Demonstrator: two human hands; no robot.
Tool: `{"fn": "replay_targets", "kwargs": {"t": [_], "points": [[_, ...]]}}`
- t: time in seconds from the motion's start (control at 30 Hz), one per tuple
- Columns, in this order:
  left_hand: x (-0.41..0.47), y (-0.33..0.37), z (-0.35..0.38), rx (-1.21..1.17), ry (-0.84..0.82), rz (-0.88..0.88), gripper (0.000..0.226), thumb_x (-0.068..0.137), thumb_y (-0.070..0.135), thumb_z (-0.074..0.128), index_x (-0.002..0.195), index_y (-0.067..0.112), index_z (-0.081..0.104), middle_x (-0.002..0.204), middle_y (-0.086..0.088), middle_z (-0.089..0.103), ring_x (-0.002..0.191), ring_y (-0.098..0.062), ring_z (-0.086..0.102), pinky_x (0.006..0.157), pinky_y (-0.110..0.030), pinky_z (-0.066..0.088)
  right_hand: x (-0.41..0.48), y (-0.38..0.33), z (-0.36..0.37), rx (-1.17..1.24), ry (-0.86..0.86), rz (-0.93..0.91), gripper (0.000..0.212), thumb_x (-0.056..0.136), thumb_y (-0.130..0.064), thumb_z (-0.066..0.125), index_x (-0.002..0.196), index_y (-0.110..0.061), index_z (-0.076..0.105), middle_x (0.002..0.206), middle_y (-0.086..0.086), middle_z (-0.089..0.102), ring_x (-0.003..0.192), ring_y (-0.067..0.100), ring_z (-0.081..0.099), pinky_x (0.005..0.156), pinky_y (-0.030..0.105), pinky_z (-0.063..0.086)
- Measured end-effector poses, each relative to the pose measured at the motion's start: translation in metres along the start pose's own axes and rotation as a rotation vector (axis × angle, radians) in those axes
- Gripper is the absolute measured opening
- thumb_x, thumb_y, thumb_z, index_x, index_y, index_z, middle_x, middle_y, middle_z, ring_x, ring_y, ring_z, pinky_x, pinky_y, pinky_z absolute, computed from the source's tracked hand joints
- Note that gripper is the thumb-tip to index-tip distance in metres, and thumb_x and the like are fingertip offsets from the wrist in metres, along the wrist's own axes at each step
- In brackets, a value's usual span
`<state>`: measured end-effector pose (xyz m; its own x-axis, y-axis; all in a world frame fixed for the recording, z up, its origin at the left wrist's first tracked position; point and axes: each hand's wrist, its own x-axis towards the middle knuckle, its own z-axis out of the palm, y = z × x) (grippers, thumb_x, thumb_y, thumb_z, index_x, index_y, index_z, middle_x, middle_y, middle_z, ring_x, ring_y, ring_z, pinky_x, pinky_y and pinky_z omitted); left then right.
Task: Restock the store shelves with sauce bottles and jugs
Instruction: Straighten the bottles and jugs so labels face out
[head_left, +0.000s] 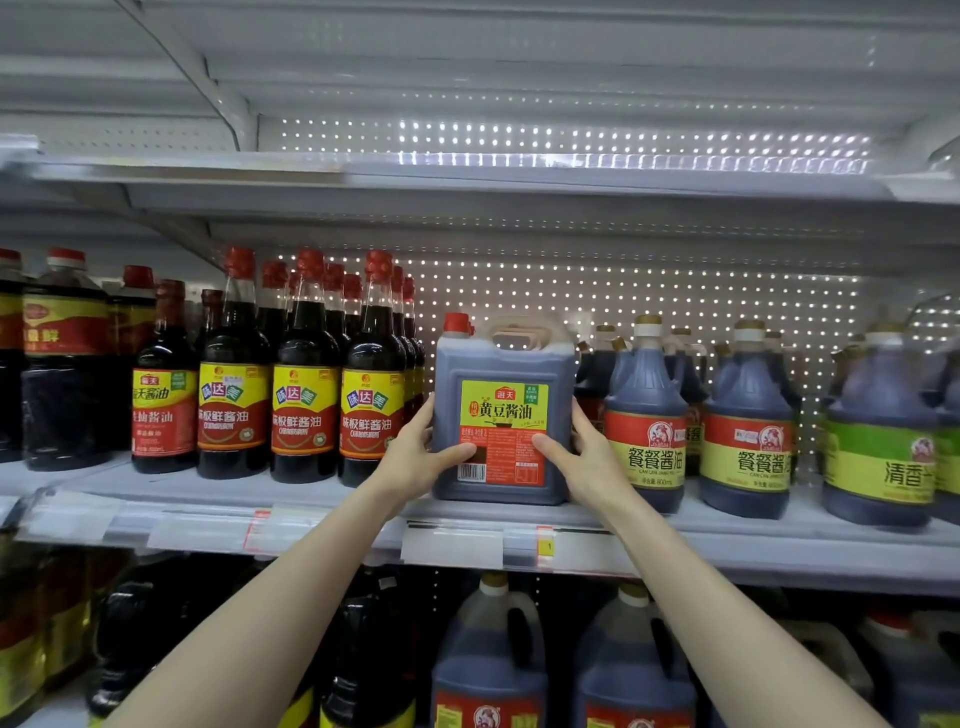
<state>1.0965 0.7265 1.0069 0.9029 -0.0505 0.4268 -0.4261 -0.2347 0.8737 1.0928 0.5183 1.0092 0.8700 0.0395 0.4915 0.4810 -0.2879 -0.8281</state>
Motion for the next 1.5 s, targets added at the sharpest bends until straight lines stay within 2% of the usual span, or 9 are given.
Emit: {"fn": "replay_targets", "kwargs": {"t": [0.2, 0.53, 0.7, 1.27, 1.5], "points": [[0.010, -0.003, -0.002, 0.011, -0.010, -0.017, 0.074, 0.085, 0.016, 0.070, 0.146, 0.028, 0.031, 0.134, -0.003, 0.055, 0.124, -0.023, 0.052, 0.100, -0.051, 0.047, 0.008, 0.006, 0.003, -0.009, 0.010, 0.019, 0.072, 0.094, -0.025, 0.059, 0.153, -0.032, 0.018, 0.147, -0.001, 0.045, 0.129, 0.020, 0.049, 0.100, 0.035, 0.046], [0.020, -0.009, -0.003, 0.015, -0.013, -0.014, 0.072, 0.086, 0.016, 0.069, 0.145, 0.030, 0.031, 0.134, -0.003, 0.054, 0.124, -0.023, 0.051, 0.101, -0.052, 0.046, 0.017, 0.008, 0.005, -0.065, 0.012, 0.027, 0.072, 0.094, -0.028, 0.058, 0.152, -0.034, 0.017, 0.148, 0.000, 0.044, 0.130, 0.022, 0.048, 0.105, 0.041, 0.045], [0.020, -0.009, -0.003, 0.002, -0.028, -0.007, 0.072, 0.087, 0.014, 0.068, 0.145, 0.029, 0.030, 0.134, -0.002, 0.054, 0.123, -0.022, 0.052, 0.100, -0.049, 0.048, 0.016, 0.008, 0.006, -0.066, 0.018, 0.028, 0.070, 0.094, -0.027, 0.058, 0.152, -0.033, 0.018, 0.148, -0.001, 0.044, 0.130, 0.022, 0.048, 0.104, 0.039, 0.045], [0.024, -0.010, -0.003, 0.021, -0.023, -0.013, 0.075, 0.088, 0.016, 0.067, 0.148, 0.031, 0.025, 0.138, -0.002, 0.052, 0.126, -0.024, 0.050, 0.100, -0.052, 0.047, 0.021, 0.008, 0.009, -0.098, 0.030, 0.044, 0.072, 0.095, -0.028, 0.056, 0.154, -0.030, 0.014, 0.150, 0.000, 0.040, 0.132, 0.022, 0.045, 0.104, 0.038, 0.043], [0.027, -0.011, -0.002, 0.008, -0.030, -0.004, 0.071, 0.089, 0.015, 0.065, 0.146, 0.029, 0.027, 0.136, -0.002, 0.053, 0.122, -0.021, 0.052, 0.097, -0.044, 0.049, 0.024, 0.010, 0.011, -0.095, 0.027, 0.041, 0.071, 0.096, -0.027, 0.056, 0.153, -0.031, 0.014, 0.150, 0.000, 0.040, 0.132, 0.022, 0.046, 0.102, 0.035, 0.043]]}}
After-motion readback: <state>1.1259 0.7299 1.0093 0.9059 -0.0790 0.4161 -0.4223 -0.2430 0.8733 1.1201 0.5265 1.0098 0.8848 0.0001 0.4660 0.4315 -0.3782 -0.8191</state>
